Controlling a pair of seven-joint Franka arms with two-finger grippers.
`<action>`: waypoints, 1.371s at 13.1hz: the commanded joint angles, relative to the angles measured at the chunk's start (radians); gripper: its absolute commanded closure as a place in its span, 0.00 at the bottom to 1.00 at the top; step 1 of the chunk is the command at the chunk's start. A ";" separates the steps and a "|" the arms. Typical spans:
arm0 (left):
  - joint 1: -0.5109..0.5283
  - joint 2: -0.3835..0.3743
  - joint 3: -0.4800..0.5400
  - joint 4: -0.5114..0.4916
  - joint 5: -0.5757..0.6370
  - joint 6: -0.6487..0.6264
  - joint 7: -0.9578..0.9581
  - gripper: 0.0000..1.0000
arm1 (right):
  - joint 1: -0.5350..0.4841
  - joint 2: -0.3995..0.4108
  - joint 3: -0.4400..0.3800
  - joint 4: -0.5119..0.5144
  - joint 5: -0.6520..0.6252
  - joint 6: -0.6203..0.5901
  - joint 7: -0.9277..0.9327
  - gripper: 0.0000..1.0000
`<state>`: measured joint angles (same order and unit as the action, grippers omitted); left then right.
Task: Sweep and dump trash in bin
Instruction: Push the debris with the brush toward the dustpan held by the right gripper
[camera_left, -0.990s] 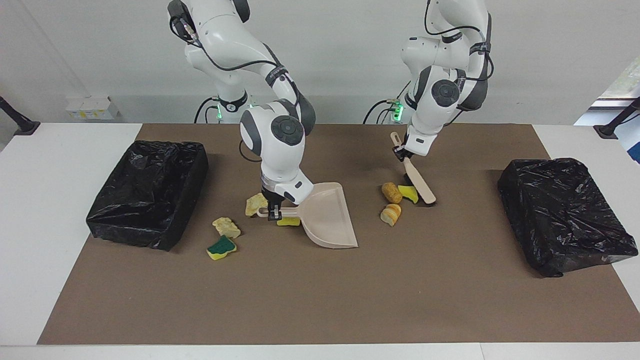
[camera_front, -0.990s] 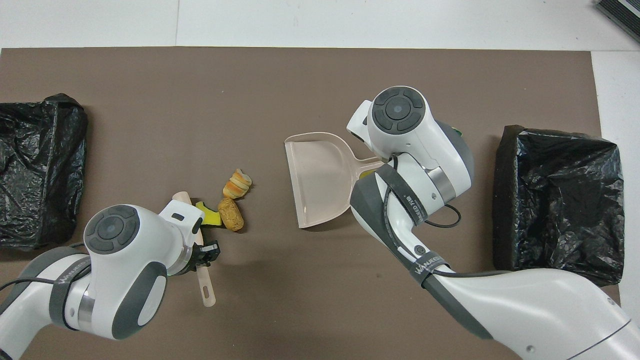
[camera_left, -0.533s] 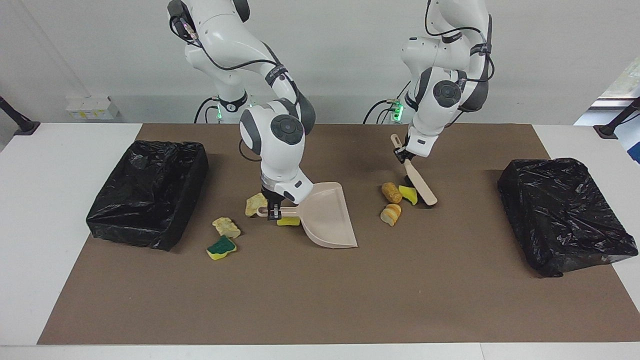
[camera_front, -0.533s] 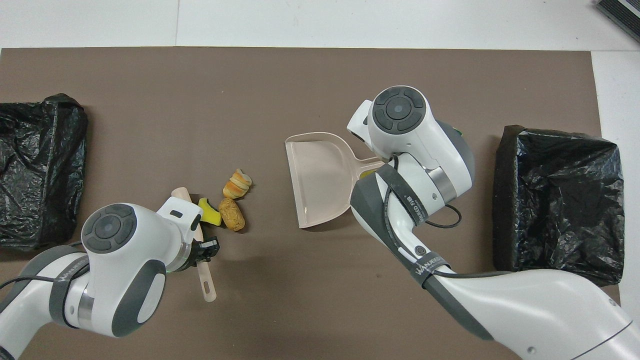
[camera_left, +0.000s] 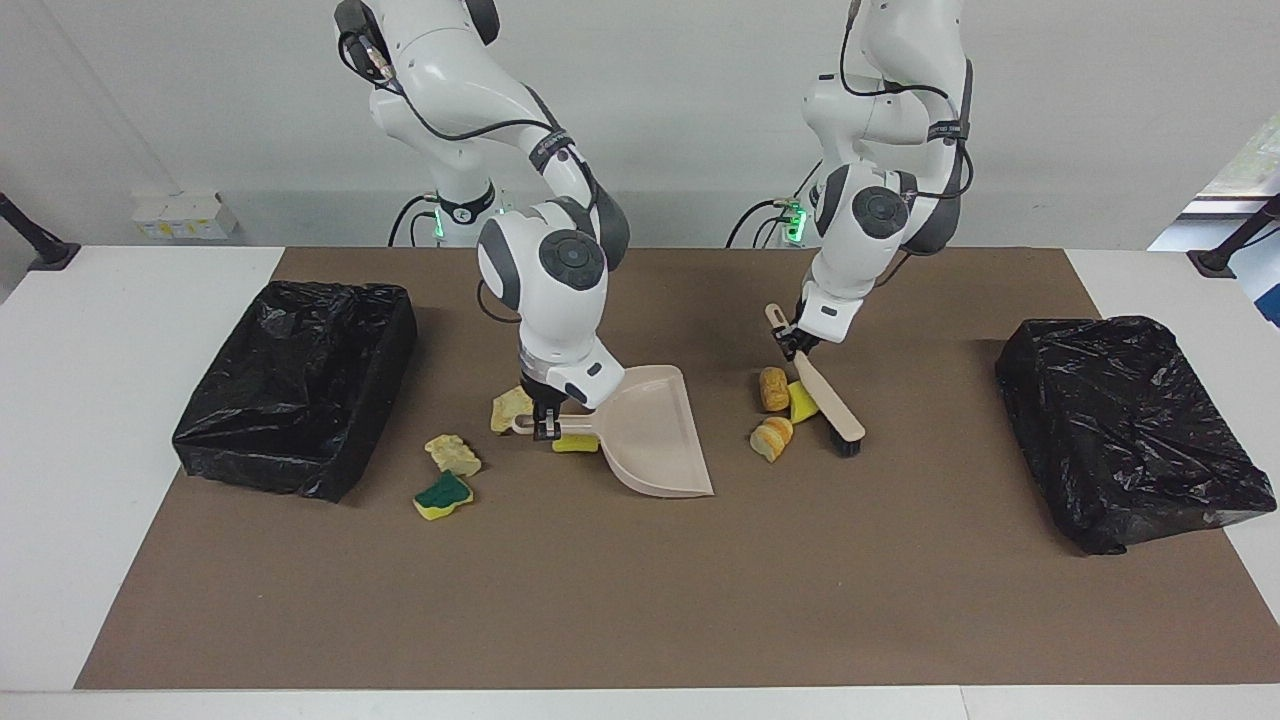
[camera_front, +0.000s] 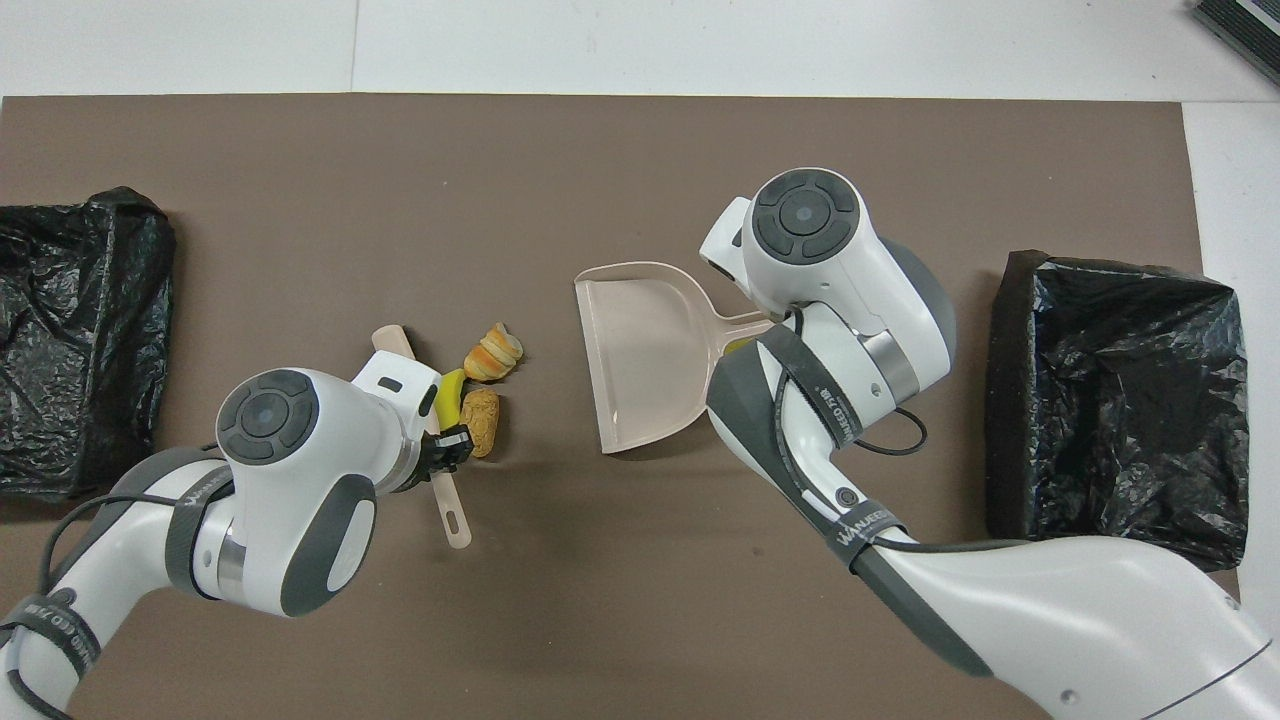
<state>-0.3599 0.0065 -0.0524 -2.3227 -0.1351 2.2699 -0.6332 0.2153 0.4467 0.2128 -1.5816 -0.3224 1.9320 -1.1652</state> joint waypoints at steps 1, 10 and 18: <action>-0.013 0.026 0.005 0.022 -0.024 0.008 0.047 1.00 | -0.020 -0.013 0.011 -0.005 0.003 -0.016 -0.019 1.00; 0.008 0.012 0.016 0.022 -0.029 -0.036 0.131 1.00 | 0.009 -0.029 0.014 -0.023 0.026 -0.004 0.155 1.00; 0.035 -0.010 0.017 0.008 -0.031 -0.063 0.213 1.00 | 0.058 -0.043 0.031 -0.020 0.045 -0.042 0.344 1.00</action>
<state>-0.3334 0.0069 -0.0355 -2.3049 -0.1443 2.2239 -0.4617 0.2815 0.4315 0.2377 -1.5831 -0.2973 1.9136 -0.8405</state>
